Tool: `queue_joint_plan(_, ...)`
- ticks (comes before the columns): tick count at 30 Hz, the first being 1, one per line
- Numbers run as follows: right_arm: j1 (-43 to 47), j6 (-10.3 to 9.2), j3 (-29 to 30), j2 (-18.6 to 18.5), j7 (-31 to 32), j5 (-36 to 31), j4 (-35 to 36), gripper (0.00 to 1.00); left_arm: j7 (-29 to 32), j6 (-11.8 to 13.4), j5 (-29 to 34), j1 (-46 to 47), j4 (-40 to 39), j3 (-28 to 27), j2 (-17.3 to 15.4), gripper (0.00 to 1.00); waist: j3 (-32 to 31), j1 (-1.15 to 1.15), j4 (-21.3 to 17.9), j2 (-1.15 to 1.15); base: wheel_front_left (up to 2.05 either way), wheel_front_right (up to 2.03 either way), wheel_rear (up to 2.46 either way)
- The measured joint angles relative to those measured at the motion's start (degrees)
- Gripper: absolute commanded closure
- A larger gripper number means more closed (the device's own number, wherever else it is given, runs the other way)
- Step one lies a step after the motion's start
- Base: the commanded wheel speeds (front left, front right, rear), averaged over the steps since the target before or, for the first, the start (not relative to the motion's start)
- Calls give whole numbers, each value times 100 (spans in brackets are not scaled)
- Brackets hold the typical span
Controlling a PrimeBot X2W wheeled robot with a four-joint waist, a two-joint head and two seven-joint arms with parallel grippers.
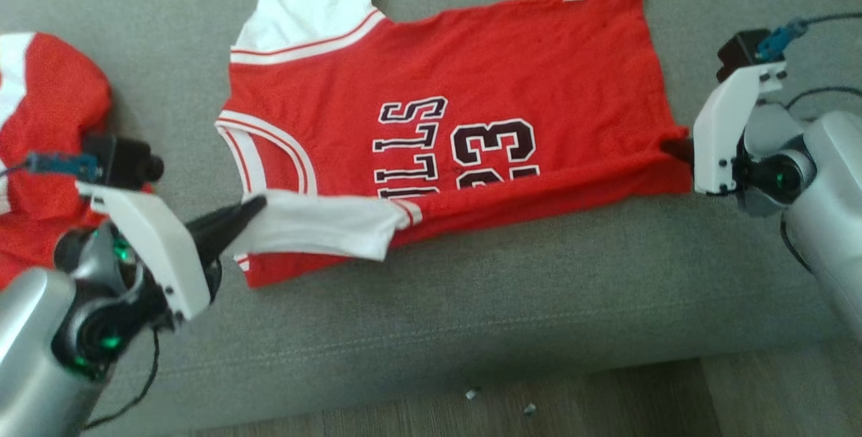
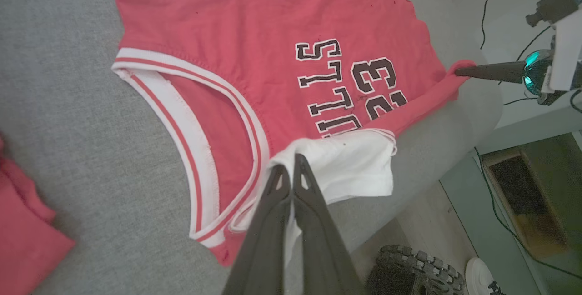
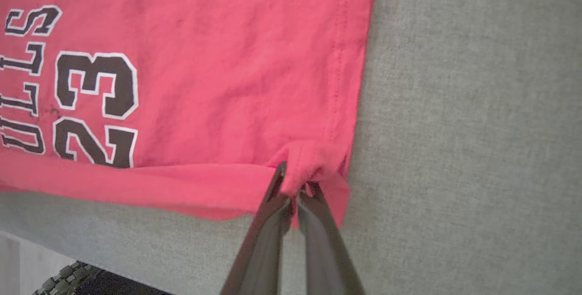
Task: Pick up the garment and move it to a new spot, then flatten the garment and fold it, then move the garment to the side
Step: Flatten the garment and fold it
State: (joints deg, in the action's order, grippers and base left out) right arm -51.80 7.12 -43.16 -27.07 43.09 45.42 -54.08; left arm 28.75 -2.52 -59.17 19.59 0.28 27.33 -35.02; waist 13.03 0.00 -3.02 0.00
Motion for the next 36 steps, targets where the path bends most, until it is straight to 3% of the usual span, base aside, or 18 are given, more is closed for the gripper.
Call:
queue_joint_plan(11,-157,0,53,194,-318,-79,-318,100,123,57,10,541,535,113,247,100,334,0,-52,0,0,0,0)
queue_joint_plan(12,-170,0,58,213,-405,-82,-348,46,123,60,10,569,564,114,271,100,355,0,-55,0,0,0,0)
queue_joint_plan(13,-197,0,68,230,-510,-100,-366,0,119,107,10,597,598,112,301,100,376,0,-57,0,0,0,0)
queue_joint_plan(21,-538,0,291,398,-1429,-199,-575,0,-71,366,8,889,977,-30,576,100,486,0,-77,0,0,0,0)
queue_joint_plan(22,-546,0,301,419,-1511,-212,-625,0,-175,450,10,922,1045,-80,623,58,494,0,-81,0,0,0,0)
queue_joint_plan(24,-554,0,313,461,-1613,-219,-737,0,-387,567,60,999,1187,-158,713,42,500,0,-87,0,0,0,0)
queue_joint_plan(25,-554,0,313,474,-1673,-220,-772,0,-499,616,120,1038,1247,-197,759,12,500,0,-89,0,0,0,0)
queue_joint_plan(26,-554,0,321,486,-1761,-220,-794,0,-647,701,174,1076,1318,-246,818,0,497,0,-90,0,0,0,0)
queue_joint_plan(28,-555,0,356,495,-1931,-215,-824,0,-862,862,221,1147,1478,-342,934,0,480,0,-92,0,0,0,0)
queue_joint_plan(36,-543,0,377,582,-2397,-149,-902,0,-1300,860,367,1168,1835,-366,1146,0,338,0,-125,0,0,0,0)
